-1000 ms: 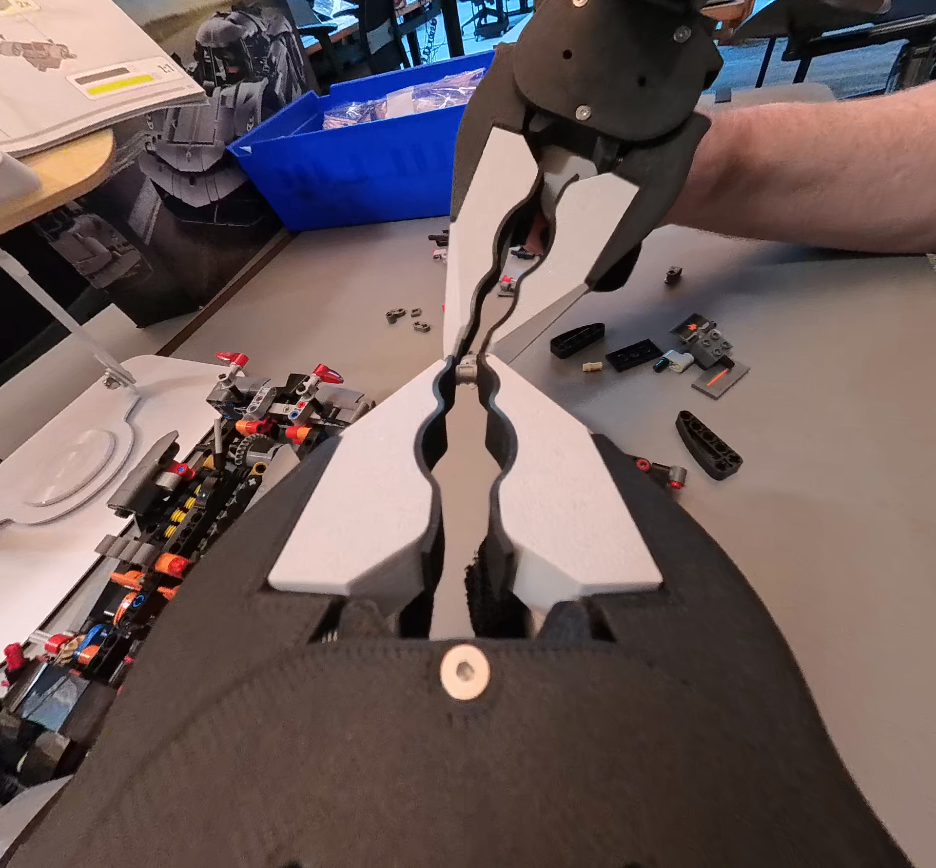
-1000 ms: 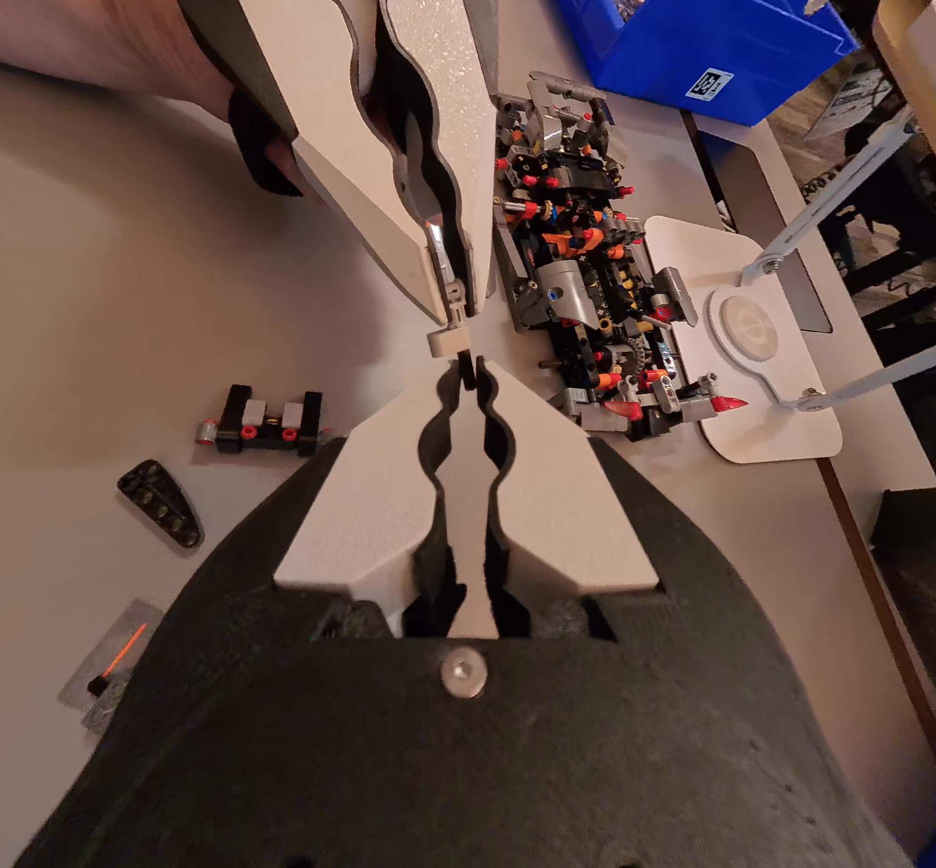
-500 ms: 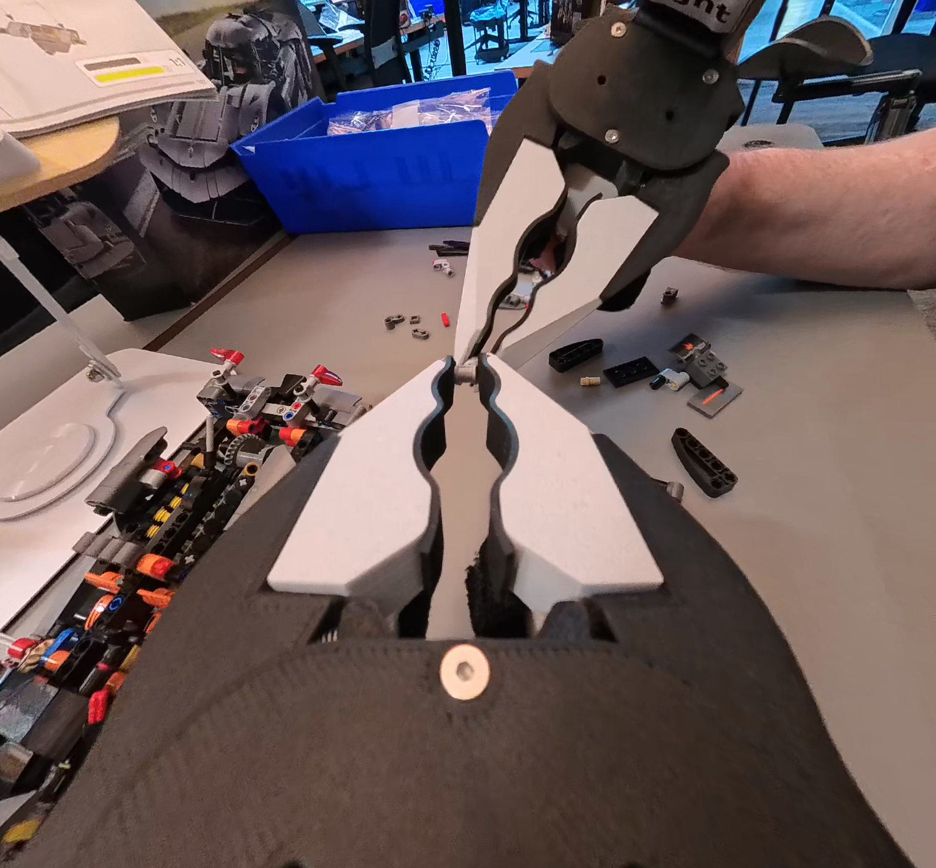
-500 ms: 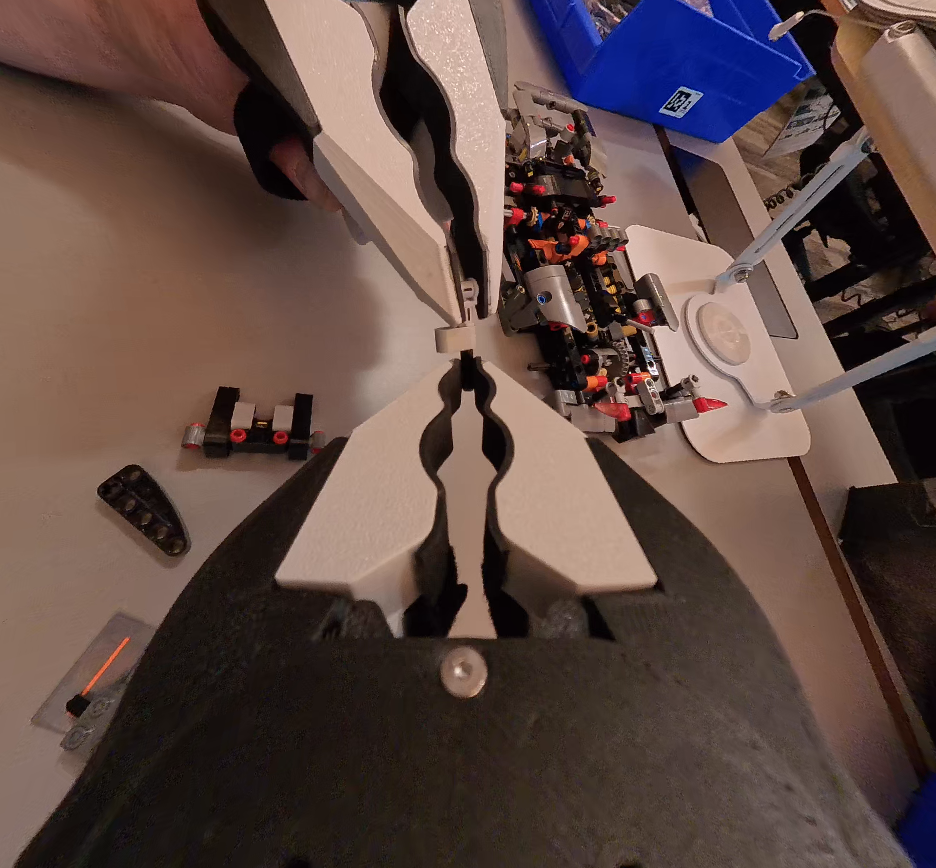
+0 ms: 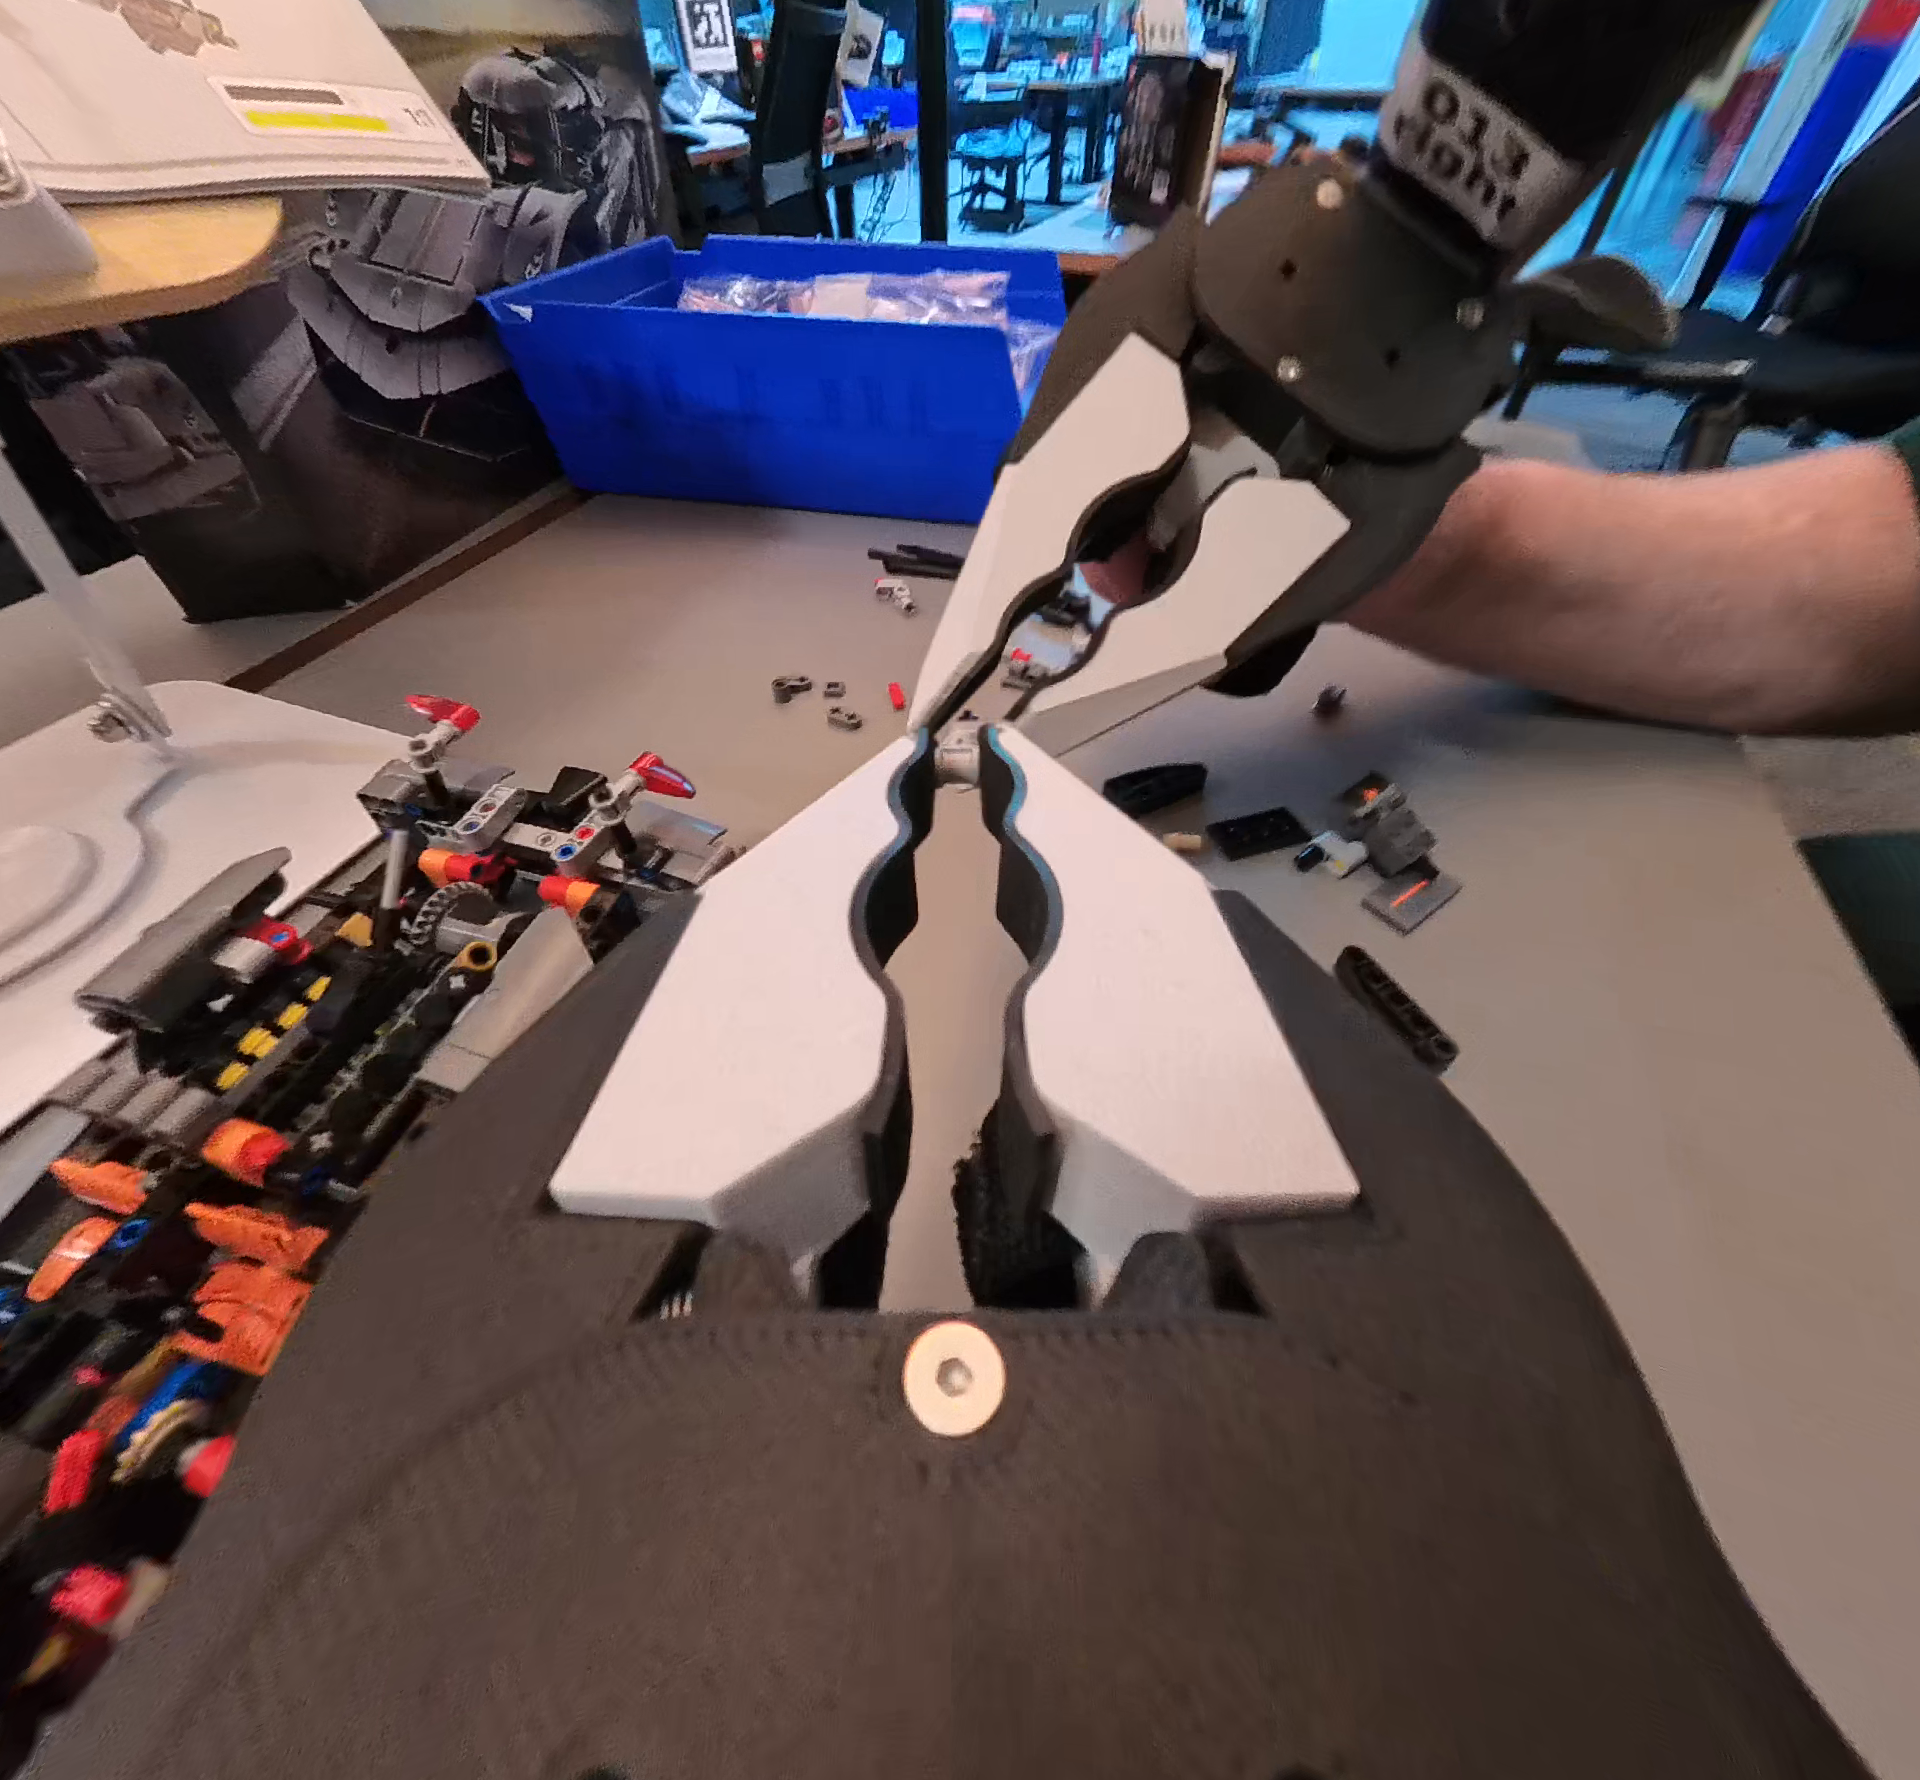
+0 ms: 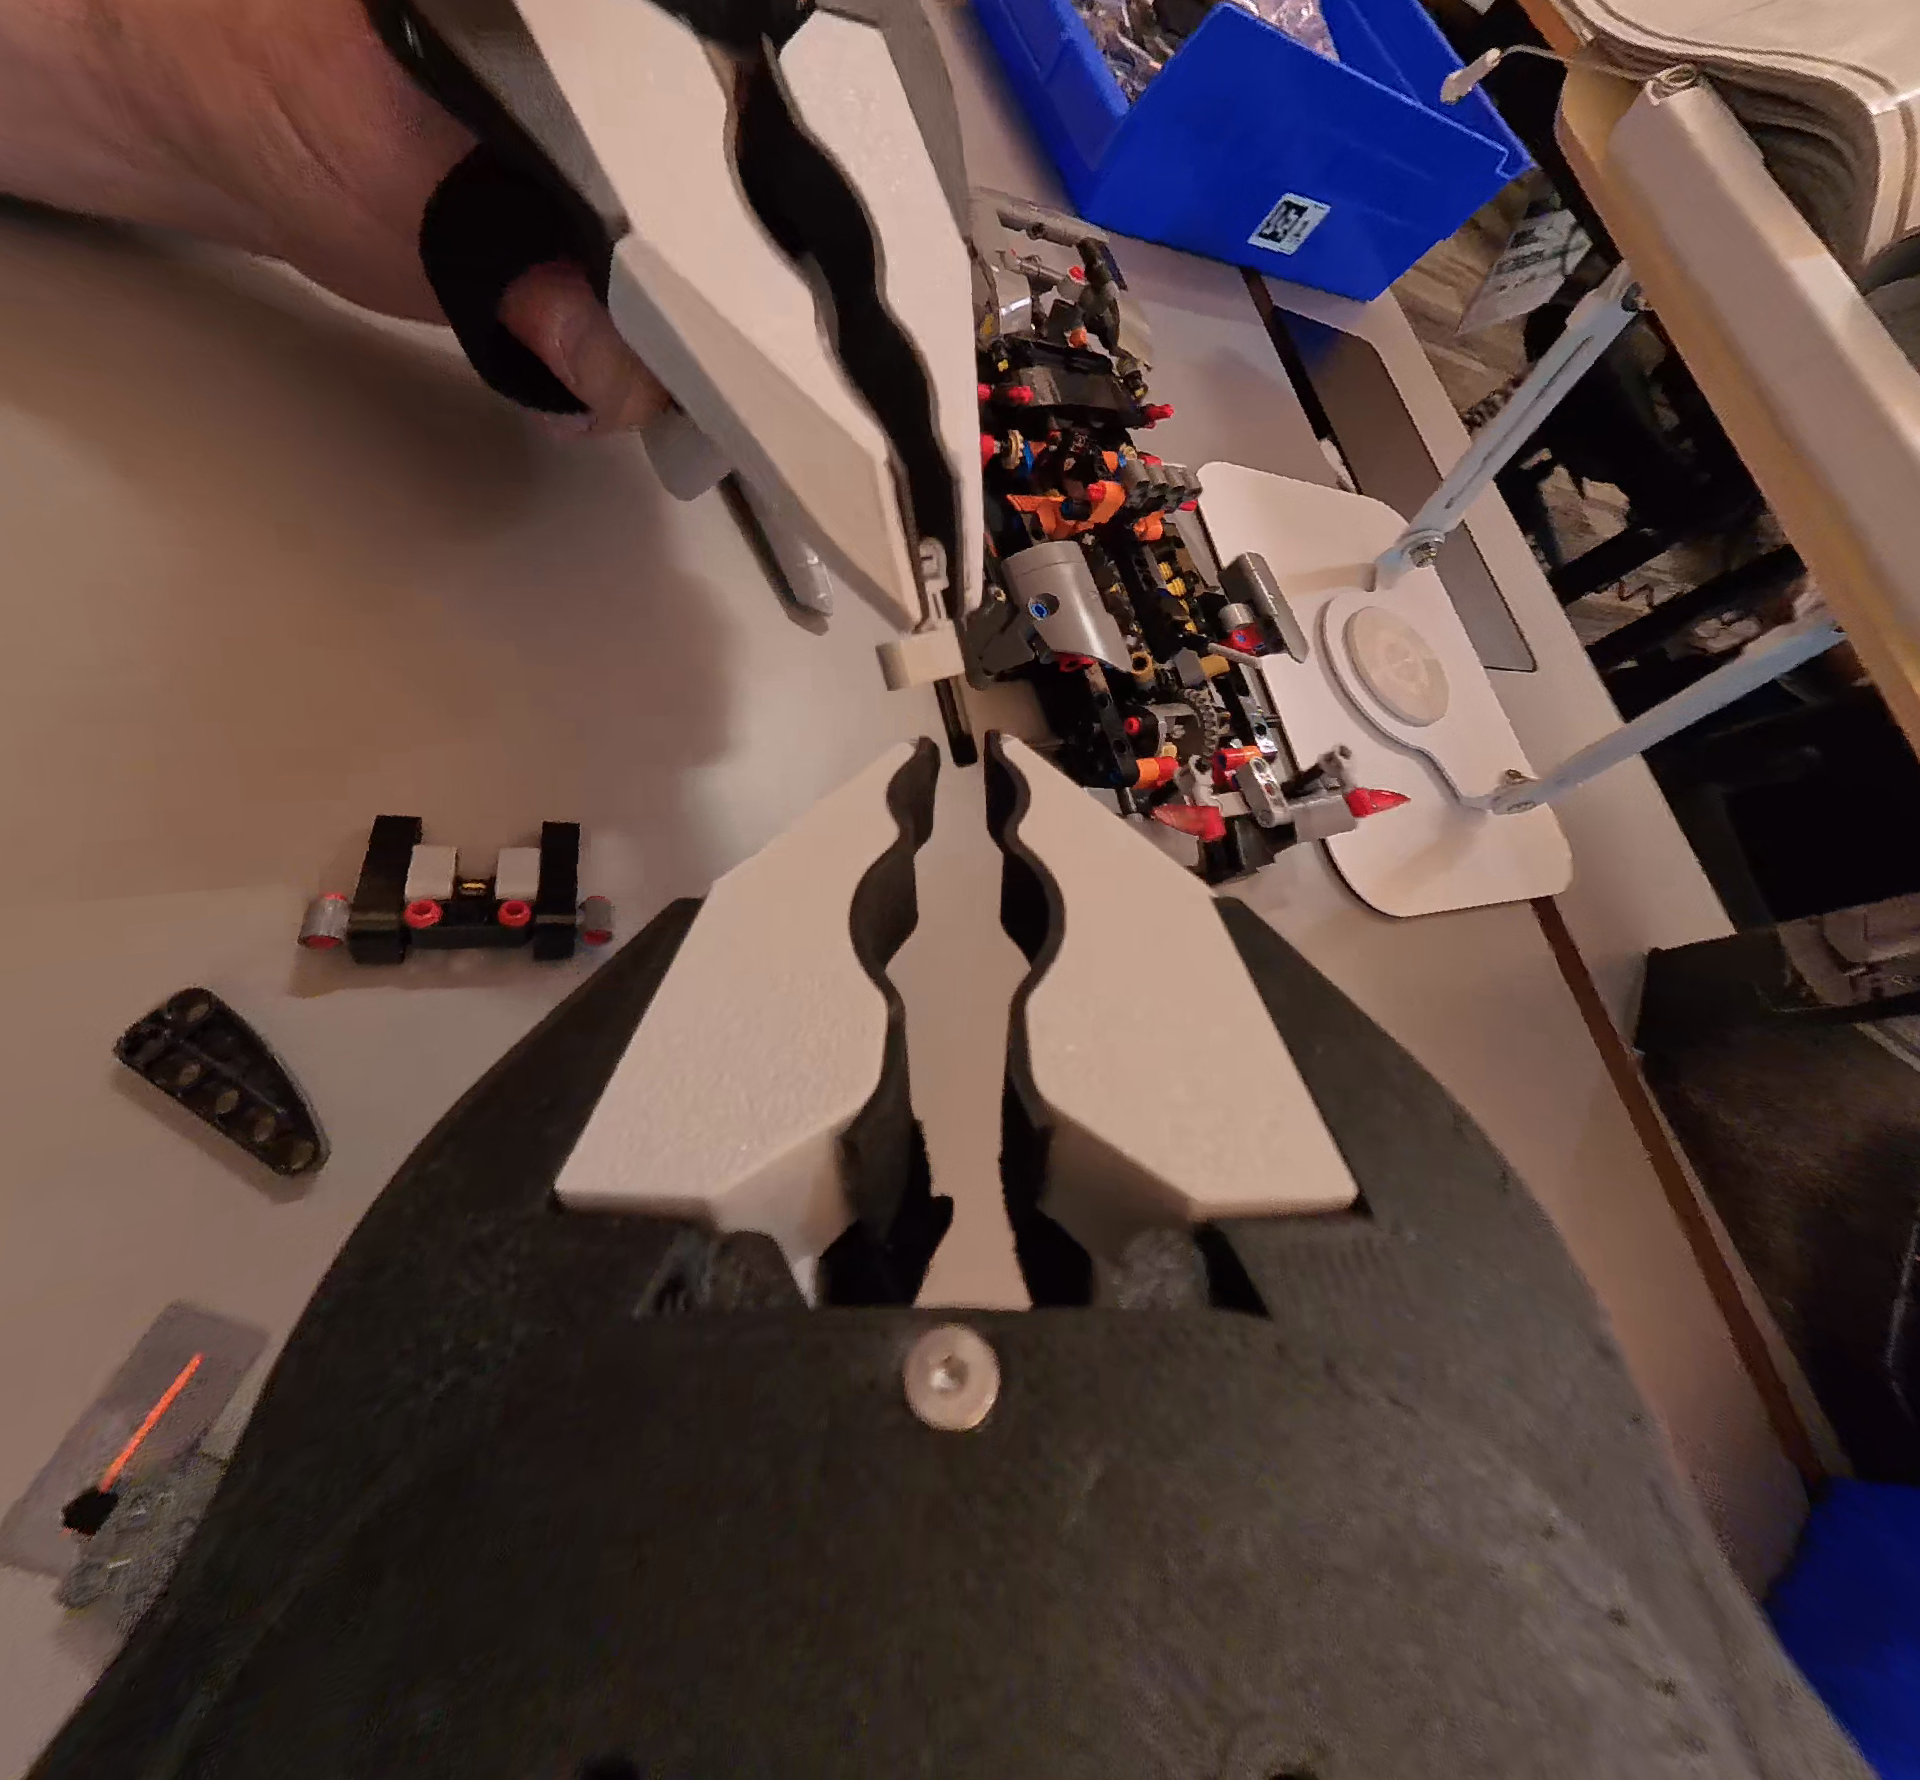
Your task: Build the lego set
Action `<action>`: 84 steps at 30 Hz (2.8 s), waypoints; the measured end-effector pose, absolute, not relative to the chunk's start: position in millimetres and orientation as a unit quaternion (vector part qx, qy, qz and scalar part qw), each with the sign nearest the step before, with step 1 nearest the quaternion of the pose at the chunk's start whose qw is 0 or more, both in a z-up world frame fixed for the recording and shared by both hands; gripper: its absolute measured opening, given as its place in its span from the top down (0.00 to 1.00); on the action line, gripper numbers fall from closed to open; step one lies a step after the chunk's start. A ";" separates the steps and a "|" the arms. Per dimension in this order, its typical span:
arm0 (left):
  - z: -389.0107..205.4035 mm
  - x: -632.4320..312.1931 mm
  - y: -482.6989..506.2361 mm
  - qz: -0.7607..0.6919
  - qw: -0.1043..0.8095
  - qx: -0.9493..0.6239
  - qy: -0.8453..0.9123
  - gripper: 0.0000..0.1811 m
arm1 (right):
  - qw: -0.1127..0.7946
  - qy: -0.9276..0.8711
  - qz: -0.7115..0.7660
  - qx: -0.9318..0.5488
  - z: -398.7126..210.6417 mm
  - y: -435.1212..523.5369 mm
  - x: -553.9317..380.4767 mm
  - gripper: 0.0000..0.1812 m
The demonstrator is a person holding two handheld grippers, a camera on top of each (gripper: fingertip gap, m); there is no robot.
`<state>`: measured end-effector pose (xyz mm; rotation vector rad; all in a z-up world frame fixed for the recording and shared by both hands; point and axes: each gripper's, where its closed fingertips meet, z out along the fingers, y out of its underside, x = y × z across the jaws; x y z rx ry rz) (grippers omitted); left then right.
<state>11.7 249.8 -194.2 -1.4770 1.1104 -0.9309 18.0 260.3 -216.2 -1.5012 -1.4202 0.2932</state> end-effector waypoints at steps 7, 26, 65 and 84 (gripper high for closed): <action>-165.8 -1.0 249.9 -0.544 0.487 -0.576 0.369 0.97 | 0.555 -0.580 0.080 -0.591 -193.3 257.9 16.9 0.93; -161.7 -3.1 247.5 -0.574 0.479 -0.559 0.358 0.97 | 0.545 -0.556 0.055 -0.625 -206.0 280.1 39.3 0.85; -170.0 -0.6 249.4 -0.579 0.465 -0.571 0.352 0.97 | 0.507 -0.570 0.027 -0.646 -235.1 292.8 53.0 0.89; -170.2 -1.5 249.6 -0.581 0.462 -0.571 0.350 0.97 | 0.504 -0.574 0.024 -0.645 -236.1 292.6 53.0 0.90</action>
